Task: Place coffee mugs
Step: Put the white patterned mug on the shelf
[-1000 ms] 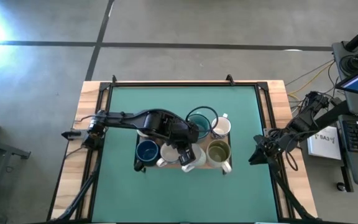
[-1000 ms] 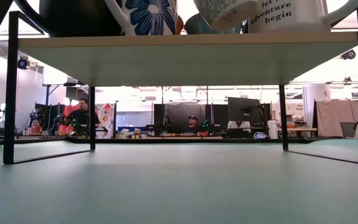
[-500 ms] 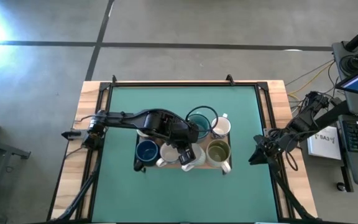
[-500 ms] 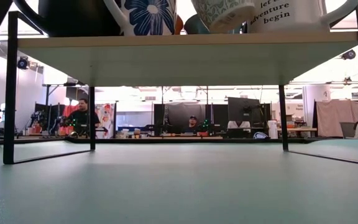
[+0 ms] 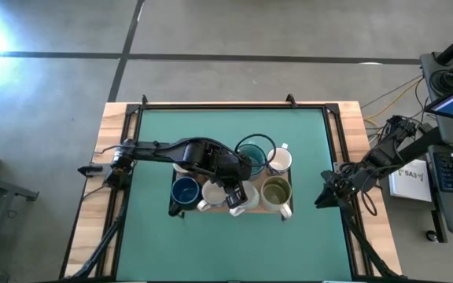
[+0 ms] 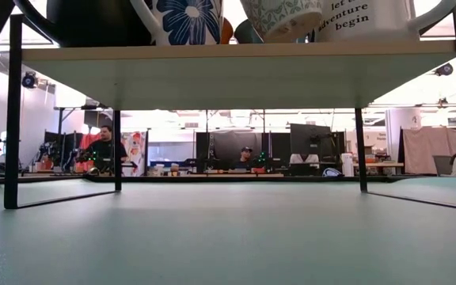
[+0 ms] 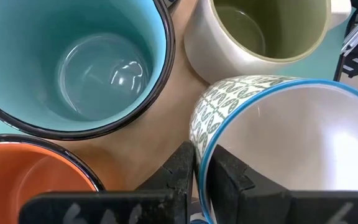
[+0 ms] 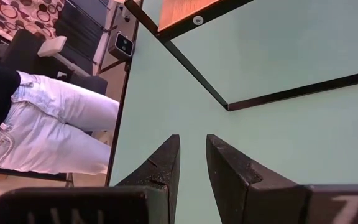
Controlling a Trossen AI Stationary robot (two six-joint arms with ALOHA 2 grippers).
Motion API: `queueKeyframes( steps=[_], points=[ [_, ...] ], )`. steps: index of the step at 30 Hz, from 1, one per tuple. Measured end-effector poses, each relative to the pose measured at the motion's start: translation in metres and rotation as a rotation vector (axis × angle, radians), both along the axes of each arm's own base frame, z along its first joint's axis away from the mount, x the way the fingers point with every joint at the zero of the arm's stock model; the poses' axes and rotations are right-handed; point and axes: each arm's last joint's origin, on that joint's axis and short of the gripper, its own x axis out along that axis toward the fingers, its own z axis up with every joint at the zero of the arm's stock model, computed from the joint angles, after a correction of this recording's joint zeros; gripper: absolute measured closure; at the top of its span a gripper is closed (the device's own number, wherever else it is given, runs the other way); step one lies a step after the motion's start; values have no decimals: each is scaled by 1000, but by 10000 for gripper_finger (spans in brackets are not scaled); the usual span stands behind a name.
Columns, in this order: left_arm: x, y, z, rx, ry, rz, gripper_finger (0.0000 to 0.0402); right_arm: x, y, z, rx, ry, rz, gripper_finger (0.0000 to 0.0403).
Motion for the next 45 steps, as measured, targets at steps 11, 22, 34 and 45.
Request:
queueKeyframes(
  steps=[11, 22, 34, 45],
  points=[
    [0, 0, 0, 0, 1, -1, 376, 0, 0, 0, 0, 0, 0, 335],
    [7, -2, -9, -14, 25, -25, 375, 0, 0, 0, 0, 0, 0, 335],
    [9, -3, -12, -21, 26, -16, 374, 0, 0, 0, -1, 0, 0, 335],
    [9, -3, -12, -29, 27, 0, 374, 0, 0, 0, 0, 0, 0, 335]
  ],
)
